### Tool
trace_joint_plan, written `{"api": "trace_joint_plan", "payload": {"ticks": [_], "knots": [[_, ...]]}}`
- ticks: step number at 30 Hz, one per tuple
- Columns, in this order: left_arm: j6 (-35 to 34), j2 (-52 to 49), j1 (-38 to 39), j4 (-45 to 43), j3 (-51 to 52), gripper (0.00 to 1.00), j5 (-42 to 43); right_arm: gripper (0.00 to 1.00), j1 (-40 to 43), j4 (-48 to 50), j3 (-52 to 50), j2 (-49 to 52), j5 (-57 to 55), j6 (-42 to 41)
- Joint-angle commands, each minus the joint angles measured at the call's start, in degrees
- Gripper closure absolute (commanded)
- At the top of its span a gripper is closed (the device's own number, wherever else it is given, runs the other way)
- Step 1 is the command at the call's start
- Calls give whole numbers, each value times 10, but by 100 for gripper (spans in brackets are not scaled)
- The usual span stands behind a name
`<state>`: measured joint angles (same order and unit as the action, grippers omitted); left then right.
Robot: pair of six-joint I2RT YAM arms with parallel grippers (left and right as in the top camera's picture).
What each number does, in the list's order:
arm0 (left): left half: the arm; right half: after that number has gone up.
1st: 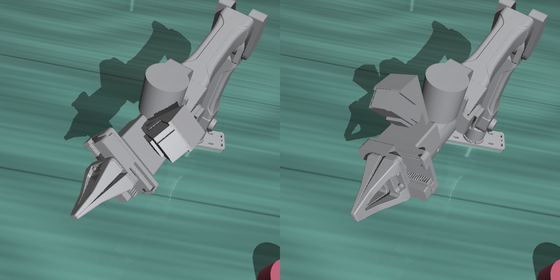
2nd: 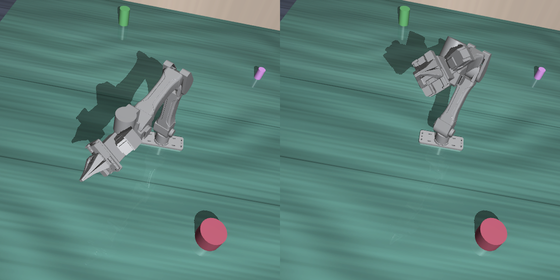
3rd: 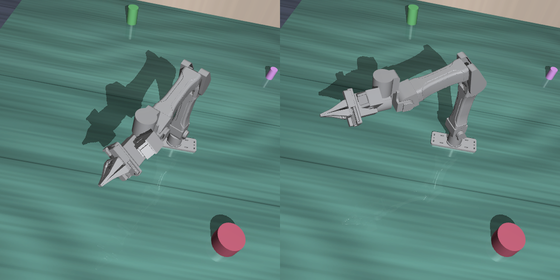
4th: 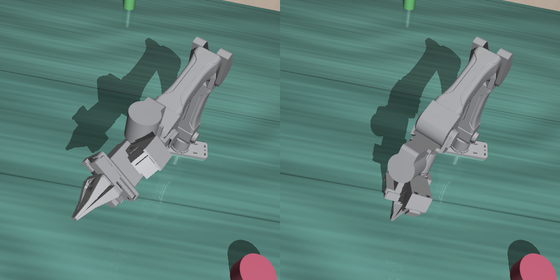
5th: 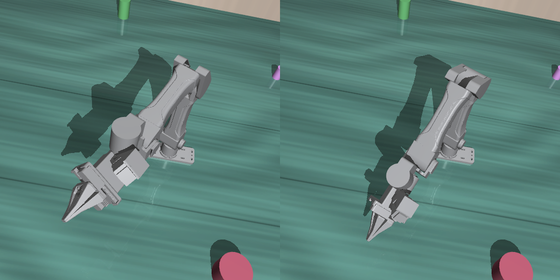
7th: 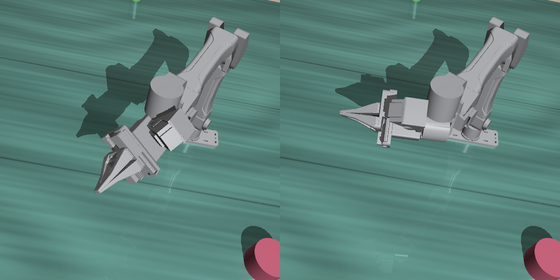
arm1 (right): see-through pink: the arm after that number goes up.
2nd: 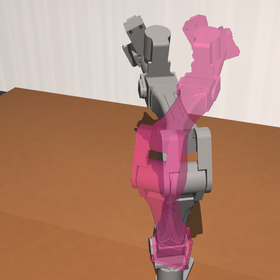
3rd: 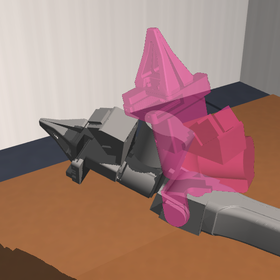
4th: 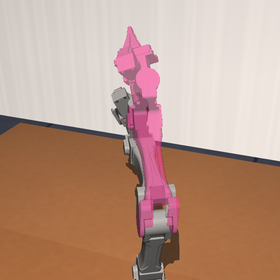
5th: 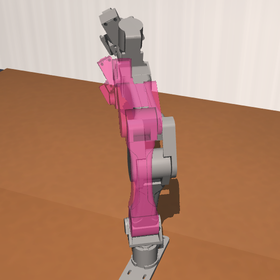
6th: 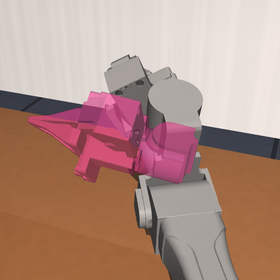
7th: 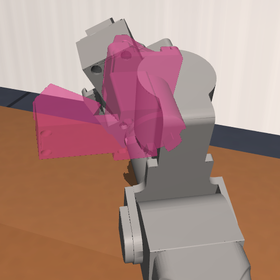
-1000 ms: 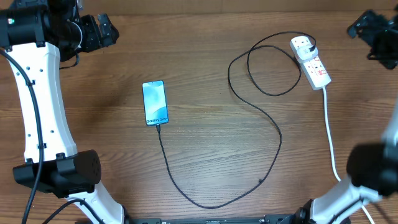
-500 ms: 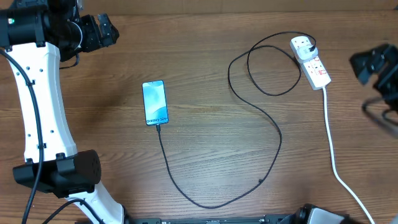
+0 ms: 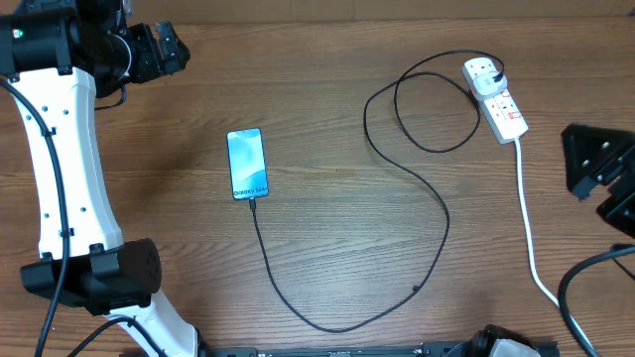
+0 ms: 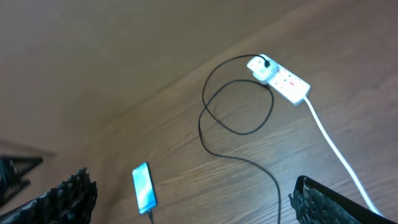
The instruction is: Plug charger to phone and switch on socket
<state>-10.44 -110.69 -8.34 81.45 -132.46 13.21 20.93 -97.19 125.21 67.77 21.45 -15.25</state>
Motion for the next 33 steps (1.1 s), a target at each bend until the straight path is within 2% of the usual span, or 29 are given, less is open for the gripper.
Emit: {"api": "trace_joint_plan", "payload": {"ticks": [1,5,8,14,24,33], "knots": [[1,-5,1,0,-1,0,-1,0,0,1,3,-8,54,117],[1,-5,1,0,-1,1,-1,0,-6,2,-20,-28,39,130],[1,-5,1,0,-1,1,-1,0,-45,25,-54,-57,-3,130],[1,-5,1,0,-1,0,-1,0,-120,187,-200,-162,-67,118],[1,-5,1,0,-1,0,-1,0,-181,555,-606,-390,-111,119],[1,-5,1,0,-1,0,-1,0,-231,821,-955,-558,-129,116]]}}
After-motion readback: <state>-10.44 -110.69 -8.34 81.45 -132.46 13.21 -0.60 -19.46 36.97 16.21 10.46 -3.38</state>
